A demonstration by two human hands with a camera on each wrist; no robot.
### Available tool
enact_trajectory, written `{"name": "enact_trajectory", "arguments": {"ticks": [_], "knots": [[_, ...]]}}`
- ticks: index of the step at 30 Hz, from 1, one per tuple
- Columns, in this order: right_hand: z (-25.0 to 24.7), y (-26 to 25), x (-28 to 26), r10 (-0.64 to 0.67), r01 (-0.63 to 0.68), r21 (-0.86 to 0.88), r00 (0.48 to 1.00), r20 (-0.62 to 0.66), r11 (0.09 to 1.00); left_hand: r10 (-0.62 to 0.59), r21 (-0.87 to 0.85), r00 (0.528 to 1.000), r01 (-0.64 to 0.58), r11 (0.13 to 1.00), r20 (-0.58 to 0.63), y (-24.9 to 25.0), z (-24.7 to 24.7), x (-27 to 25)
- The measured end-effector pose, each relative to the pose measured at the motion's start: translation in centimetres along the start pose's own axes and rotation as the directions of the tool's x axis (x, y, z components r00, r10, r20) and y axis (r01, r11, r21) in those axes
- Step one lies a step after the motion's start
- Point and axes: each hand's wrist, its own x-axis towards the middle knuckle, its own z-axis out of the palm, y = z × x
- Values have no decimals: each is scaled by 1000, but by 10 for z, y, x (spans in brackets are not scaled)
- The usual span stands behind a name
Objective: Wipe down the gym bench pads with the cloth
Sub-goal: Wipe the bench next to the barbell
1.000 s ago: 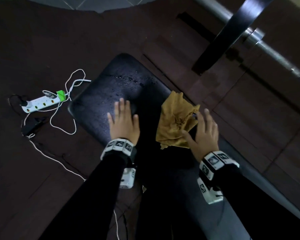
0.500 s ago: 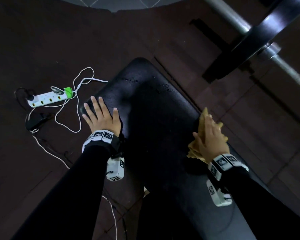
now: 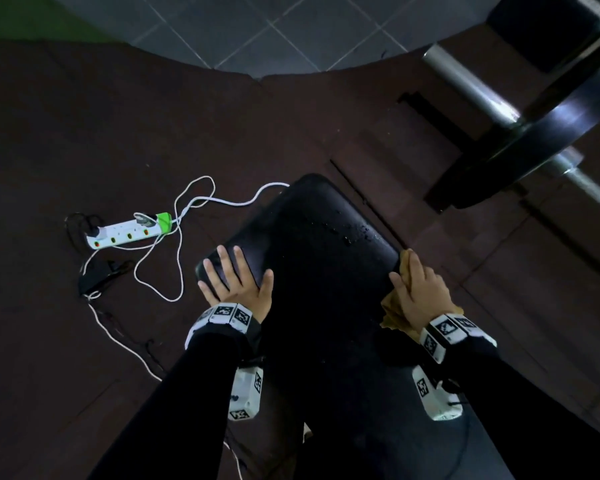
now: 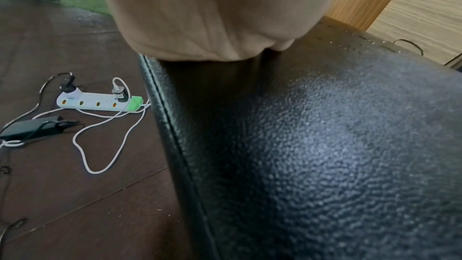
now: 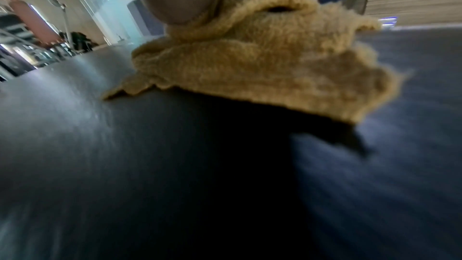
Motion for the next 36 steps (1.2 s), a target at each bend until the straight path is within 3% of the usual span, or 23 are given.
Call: {"name": "enact_trajectory", "arguments": {"ticks": [6,10,17,23,27,29,31,36], "knots": [[-5,-40,20,-124,126,26,991,-50,992,-49,-51,992,56,997,117,-12,5,5],[-5,-47,21,-148,150,9,983,-110,989,-95,9,977,95,995,189,-10,3,3],[-15,-106,80,-317,315,-50,948,-32,948,-80,-25,960,90,996,269,-14,3,9],[1,-154,97,-531,514,-325,846,40,794,-80,-32,949,94,995,306,-10,-7,7],[15,-134,58,-670,660,-392,730,135,640,-80,-44,945,98,994,316,-10,-9,7],[19,-107,35,-684,693,-386,705,189,609,-76,-52,946,97,994,314,-10,-9,7],[17,-78,18,-656,677,-377,726,207,631,-73,-61,946,97,993,317,-11,-7,7],[-9,-59,34,-443,476,-335,880,173,813,-57,-67,945,83,994,323,-13,-5,6]]}}
